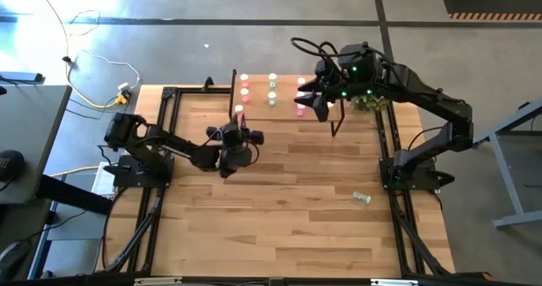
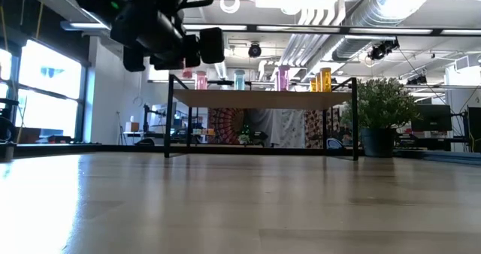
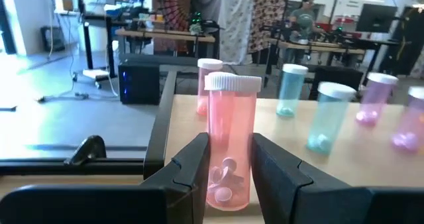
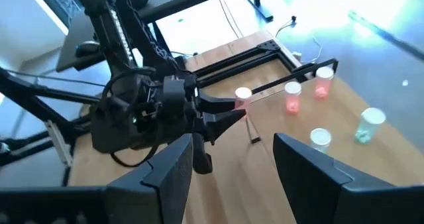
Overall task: Pick and place medicine bottles onto shelf by color
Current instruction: Put the pink pill bottle on the shelf aligned with the other pink pill bottles
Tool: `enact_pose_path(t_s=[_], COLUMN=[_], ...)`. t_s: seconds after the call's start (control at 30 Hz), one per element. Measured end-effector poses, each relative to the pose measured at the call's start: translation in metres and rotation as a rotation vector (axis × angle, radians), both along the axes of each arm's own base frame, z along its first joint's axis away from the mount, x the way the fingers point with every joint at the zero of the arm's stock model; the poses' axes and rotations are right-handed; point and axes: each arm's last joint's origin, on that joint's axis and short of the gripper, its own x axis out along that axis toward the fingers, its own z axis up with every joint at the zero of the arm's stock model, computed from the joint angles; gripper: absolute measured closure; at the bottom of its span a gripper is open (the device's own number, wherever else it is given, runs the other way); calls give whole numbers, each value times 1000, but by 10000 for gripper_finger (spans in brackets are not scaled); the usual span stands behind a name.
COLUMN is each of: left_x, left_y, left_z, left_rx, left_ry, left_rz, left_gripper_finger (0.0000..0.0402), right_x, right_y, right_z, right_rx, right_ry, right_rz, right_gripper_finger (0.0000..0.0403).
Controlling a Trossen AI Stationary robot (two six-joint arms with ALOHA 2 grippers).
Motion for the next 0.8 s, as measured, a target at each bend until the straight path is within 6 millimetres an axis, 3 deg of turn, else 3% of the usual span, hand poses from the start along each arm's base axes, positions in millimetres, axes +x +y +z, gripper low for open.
enact_pose_path(t_s=[0.37, 0.8], left_x=[-1, 6], left_y=[27, 42], left_z=[2, -3], left_rx=[-28, -39], left_ry=[-52, 94], left_rz=[16, -48], left_gripper_finger=[312, 312], right_x=[0, -3], right_y=[-2, -7], right_z=[0, -3], right_rx=[-141, -153], right_ry=[30, 65], right_rz=[-16, -36], right_gripper_finger=[202, 202])
